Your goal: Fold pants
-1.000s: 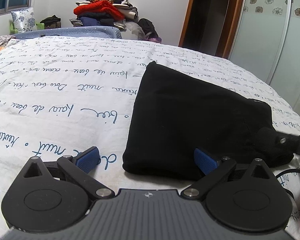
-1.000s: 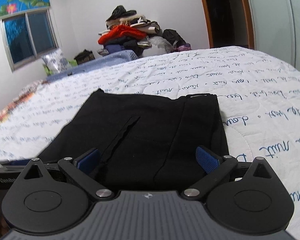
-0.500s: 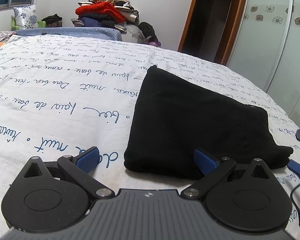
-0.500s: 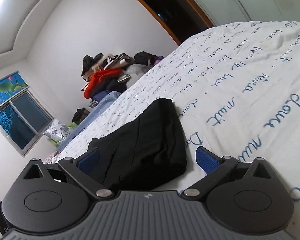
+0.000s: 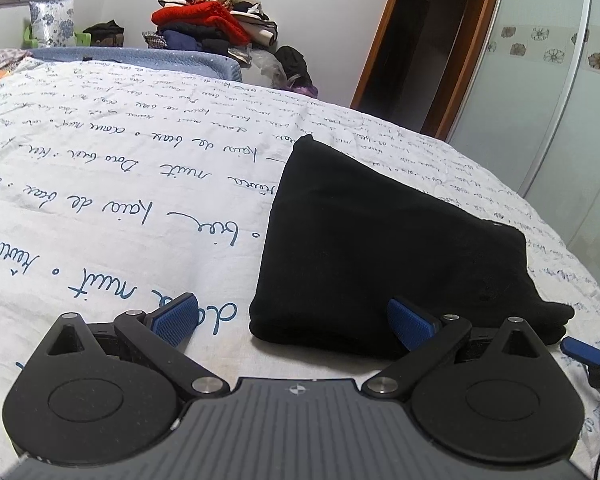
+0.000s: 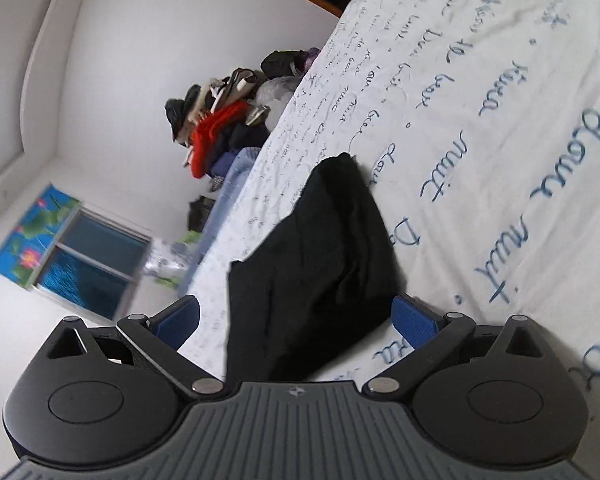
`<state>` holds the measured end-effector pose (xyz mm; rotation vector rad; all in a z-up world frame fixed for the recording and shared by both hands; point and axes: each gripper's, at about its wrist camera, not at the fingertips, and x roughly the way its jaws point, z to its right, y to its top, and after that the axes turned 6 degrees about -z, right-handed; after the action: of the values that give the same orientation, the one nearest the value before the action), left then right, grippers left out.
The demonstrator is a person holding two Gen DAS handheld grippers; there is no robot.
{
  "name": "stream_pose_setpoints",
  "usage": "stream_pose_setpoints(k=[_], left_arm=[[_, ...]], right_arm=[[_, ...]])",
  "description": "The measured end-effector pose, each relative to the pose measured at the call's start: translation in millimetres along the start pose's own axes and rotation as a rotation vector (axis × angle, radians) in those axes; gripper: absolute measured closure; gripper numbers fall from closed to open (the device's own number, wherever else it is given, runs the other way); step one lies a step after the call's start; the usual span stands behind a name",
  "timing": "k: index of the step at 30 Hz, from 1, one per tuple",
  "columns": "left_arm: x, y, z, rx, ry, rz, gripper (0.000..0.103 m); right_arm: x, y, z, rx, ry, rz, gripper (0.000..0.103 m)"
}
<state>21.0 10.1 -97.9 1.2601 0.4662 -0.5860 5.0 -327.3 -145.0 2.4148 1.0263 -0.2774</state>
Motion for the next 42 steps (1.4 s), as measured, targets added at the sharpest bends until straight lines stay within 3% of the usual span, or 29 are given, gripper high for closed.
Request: stream_pose_setpoints(k=[3, 5, 10, 13, 16, 17, 19, 21, 23, 25, 26, 27, 28, 29, 32, 35, 37, 40, 42], left_arm=[[1, -1, 0, -0.003, -0.008, -0.003, 0.000], [2, 0, 0, -0.001, -0.009, -0.005, 0.000], [-1, 1, -3, -0.020, -0.028, -0.003, 0.001], [-9, 7, -16, -0.075, -0.113, -0.033, 0.003], [-12, 26, -37, -0.181, -0.285, -0.129, 0.005], [-8, 33, -44, -0.236, -0.339, -0.171, 0.005], [9, 44, -59, -0.340, -0.427, -0.272, 0.003], [27, 50, -69, -0.423, -0.451, -0.329, 0.013], [40, 55, -73, -0.455, -0.480, -0.359, 0.017], [48, 62, -69, -0.438, -0.476, -0.387, 0.033], [52, 64, -67, -0.433, -0.452, -0.403, 0.062], [58, 66, -66, -0.432, -0.415, -0.427, 0.080], [62, 67, -66, -0.434, -0.391, -0.446, 0.081], [62, 67, -65, -0.438, -0.366, -0.452, 0.083], [36, 70, -48, -0.342, -0.278, -0.381, 0.086], [-1, 69, -30, -0.243, -0.245, -0.289, 0.087], [-6, 60, -30, -0.223, -0.219, -0.292, 0.087], [18, 37, -45, -0.294, -0.208, -0.358, 0.079], [21, 34, -53, -0.328, -0.252, -0.345, 0.073]], right_arm=[[4, 4, -5, -0.037, -0.032, 0.010, 0.000], [14, 8, 1, -0.008, -0.025, -0.034, 0.000], [35, 18, -7, -0.074, -0.038, -0.103, 0.000], [39, 21, -6, -0.069, 0.014, -0.128, 0.000], [40, 22, -1, -0.078, 0.068, -0.138, 0.000], [38, 22, 0, -0.085, 0.077, -0.138, 0.002], [37, 23, 7, -0.065, 0.092, -0.143, 0.022], [38, 26, 18, 0.000, 0.120, -0.159, 0.042], [37, 28, 25, 0.030, 0.132, -0.161, 0.048], [38, 28, 23, 0.018, 0.124, -0.171, 0.049], [39, 28, 21, 0.014, 0.120, -0.175, 0.049], [40, 28, 21, 0.010, 0.114, -0.179, 0.055], [42, 29, 21, 0.004, 0.100, -0.187, 0.068], [44, 30, 21, 0.002, 0.089, -0.194, 0.071], [43, 33, 13, -0.049, 0.085, -0.206, 0.074], [39, 42, -2, -0.083, 0.118, -0.226, 0.075], [36, 44, -10, -0.114, 0.118, -0.255, 0.075], [41, 39, 5, -0.120, 0.039, -0.311, 0.075], [42, 36, 28, -0.053, 0.079, -0.307, 0.076]])
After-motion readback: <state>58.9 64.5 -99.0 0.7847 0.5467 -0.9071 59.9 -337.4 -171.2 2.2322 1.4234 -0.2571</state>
